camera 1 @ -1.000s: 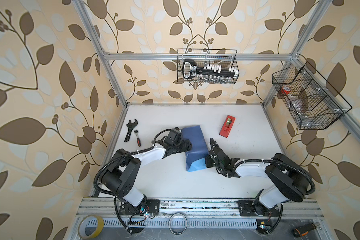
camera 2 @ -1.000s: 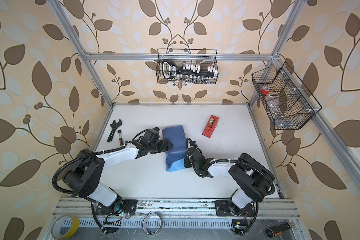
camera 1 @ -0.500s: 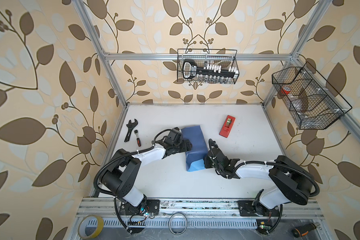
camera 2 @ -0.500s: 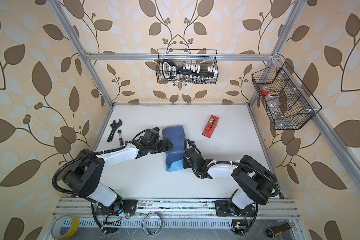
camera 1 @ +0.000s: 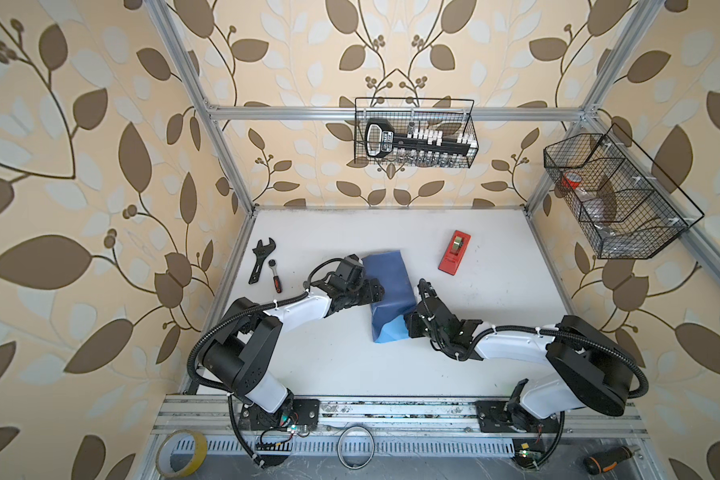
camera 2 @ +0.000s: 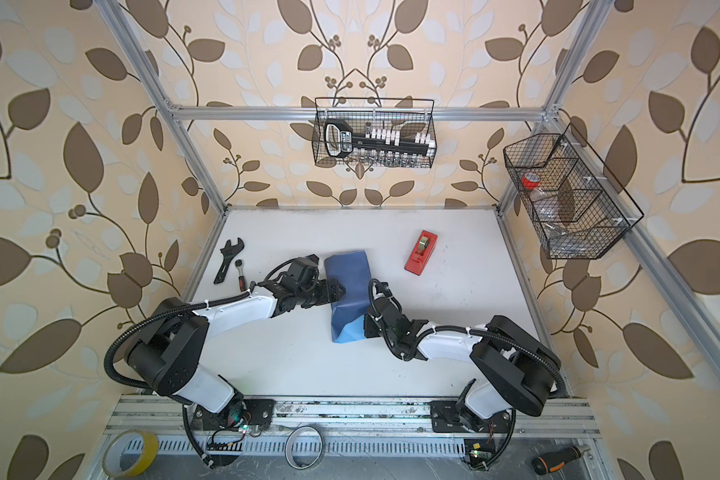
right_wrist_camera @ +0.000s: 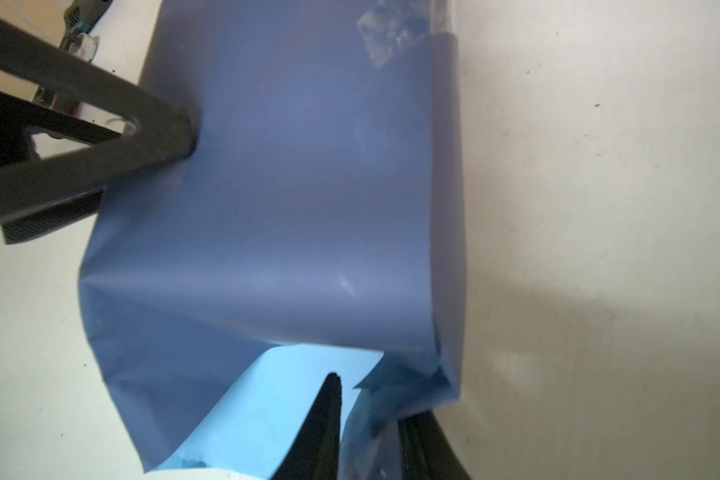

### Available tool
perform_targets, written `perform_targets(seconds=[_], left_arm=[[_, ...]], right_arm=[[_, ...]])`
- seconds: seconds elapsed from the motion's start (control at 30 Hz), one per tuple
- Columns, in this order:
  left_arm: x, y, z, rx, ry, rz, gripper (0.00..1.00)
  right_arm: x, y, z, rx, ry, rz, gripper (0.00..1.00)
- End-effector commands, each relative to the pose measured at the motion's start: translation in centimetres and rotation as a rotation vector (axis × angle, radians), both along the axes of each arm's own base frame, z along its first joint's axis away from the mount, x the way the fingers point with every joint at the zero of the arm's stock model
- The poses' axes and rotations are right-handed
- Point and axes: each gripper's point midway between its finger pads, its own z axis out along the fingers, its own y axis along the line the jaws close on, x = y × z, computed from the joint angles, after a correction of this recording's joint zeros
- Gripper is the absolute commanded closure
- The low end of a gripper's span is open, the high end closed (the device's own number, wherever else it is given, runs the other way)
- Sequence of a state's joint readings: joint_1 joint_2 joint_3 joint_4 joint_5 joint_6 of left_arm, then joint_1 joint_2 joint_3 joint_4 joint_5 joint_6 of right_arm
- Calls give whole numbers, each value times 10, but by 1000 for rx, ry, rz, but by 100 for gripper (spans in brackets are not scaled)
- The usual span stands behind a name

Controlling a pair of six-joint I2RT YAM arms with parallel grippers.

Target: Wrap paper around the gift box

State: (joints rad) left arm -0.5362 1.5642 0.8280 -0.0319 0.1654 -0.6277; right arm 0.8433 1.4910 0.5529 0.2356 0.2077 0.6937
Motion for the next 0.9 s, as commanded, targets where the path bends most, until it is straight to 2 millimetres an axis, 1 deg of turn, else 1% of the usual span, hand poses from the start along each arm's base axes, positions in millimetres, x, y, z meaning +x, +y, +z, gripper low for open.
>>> perform_targets(seconds=[0.0,0.27,0.5,0.77,0.87], left_arm=[[-24,20,-33,101,105,6,14],[-24,19,-32,99,103,7,14],[-24,19,-32,98,104,6,15],[-24,19,-32,98,107,5,15],[-24,20,-32,100,105,6,15]], right_arm=[[-6,8,1,46,1,31,72],[-7,18,5,95,-22,75,69],[-4,21,1,94,-34,79,66],[1,19,-6,87,-46,78,56],[-1,21,-11,93,-45,88,51]])
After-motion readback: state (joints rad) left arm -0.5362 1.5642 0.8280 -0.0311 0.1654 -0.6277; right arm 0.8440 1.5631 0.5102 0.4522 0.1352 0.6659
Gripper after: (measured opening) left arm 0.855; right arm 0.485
